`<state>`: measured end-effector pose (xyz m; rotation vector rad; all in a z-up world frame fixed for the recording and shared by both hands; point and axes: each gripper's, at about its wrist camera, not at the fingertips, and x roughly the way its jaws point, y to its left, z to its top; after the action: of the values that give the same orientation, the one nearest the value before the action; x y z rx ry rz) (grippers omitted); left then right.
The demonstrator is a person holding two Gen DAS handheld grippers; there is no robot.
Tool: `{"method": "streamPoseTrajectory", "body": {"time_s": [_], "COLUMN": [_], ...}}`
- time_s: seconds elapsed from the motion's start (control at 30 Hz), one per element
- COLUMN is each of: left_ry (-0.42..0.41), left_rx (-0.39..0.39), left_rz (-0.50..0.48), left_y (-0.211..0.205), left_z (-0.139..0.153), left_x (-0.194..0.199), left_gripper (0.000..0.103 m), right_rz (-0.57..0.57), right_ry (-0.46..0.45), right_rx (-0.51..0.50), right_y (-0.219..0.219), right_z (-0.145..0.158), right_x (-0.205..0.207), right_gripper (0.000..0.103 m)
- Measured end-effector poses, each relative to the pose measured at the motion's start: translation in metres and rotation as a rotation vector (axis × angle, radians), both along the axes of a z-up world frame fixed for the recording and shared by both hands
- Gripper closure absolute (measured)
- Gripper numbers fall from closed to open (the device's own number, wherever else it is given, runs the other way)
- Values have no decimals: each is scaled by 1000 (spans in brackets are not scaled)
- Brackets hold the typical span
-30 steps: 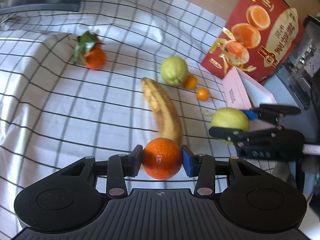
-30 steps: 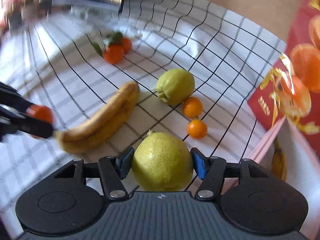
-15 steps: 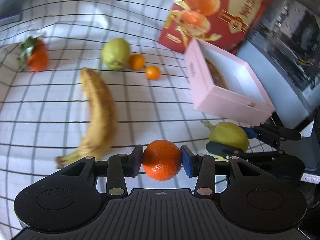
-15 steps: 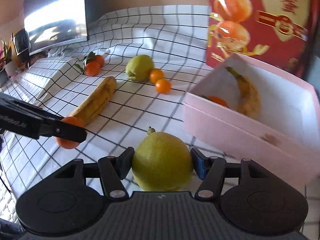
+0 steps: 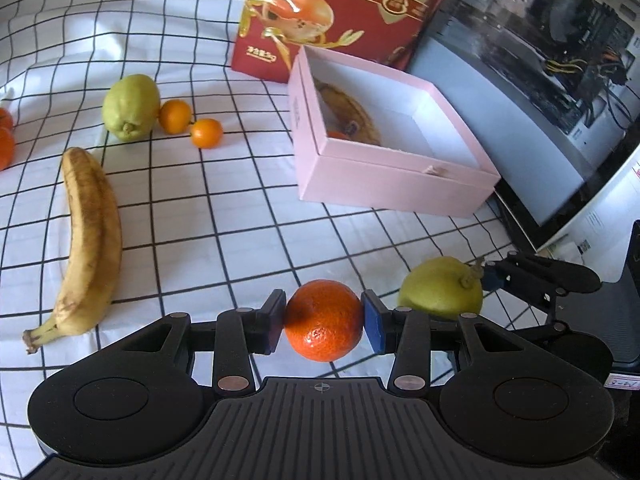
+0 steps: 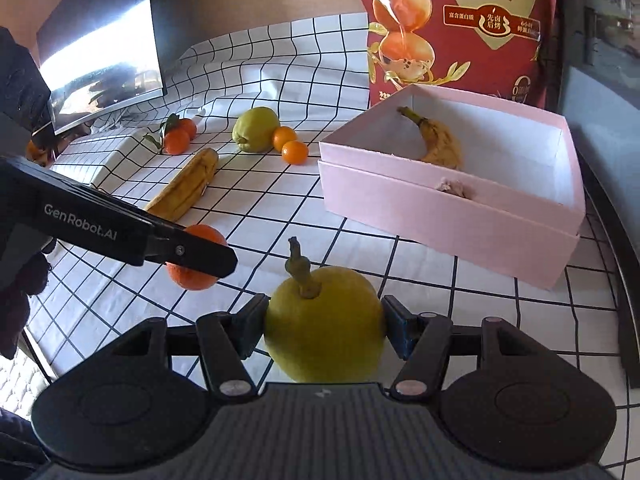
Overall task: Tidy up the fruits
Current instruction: 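Carry the pear into the pink box with the right tool while the left drops the tangerine in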
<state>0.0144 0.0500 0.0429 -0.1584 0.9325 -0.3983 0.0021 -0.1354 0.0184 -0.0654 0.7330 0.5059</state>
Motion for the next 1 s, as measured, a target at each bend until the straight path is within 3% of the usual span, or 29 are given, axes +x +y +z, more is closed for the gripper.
{"method": "streamPoseTrajectory", "body": {"time_s": [0.2, 0.5, 0.63, 0.8, 0.9, 1.0], "left_ry": [-7, -33, -63, -128, -175, -170], "left_rx": [9, -3, -14, -27, -15, 8], "left_rz": [-7, 11, 4, -50, -133, -211], "left_y": [1, 6, 5, -3, -30, -69], "left_z": [1, 9, 20, 43, 65, 72], "left_x": [-9, -13, -8, 19, 50, 93], "left_gripper": [57, 57, 57, 57, 57, 57], "right_rz": [-10, 15, -18, -65, -94, -130], "right_ry": [-14, -48, -20, -42, -79, -95], "right_rx": [-19, -128, -60, 38, 48, 56], "right_y": [3, 13, 5, -15, -25, -35], "right_z": [1, 9, 16, 41, 54, 59], "right_x": [-2, -5, -4, -11, -19, -25], "right_gripper": [41, 42, 42, 42, 42, 42]}}
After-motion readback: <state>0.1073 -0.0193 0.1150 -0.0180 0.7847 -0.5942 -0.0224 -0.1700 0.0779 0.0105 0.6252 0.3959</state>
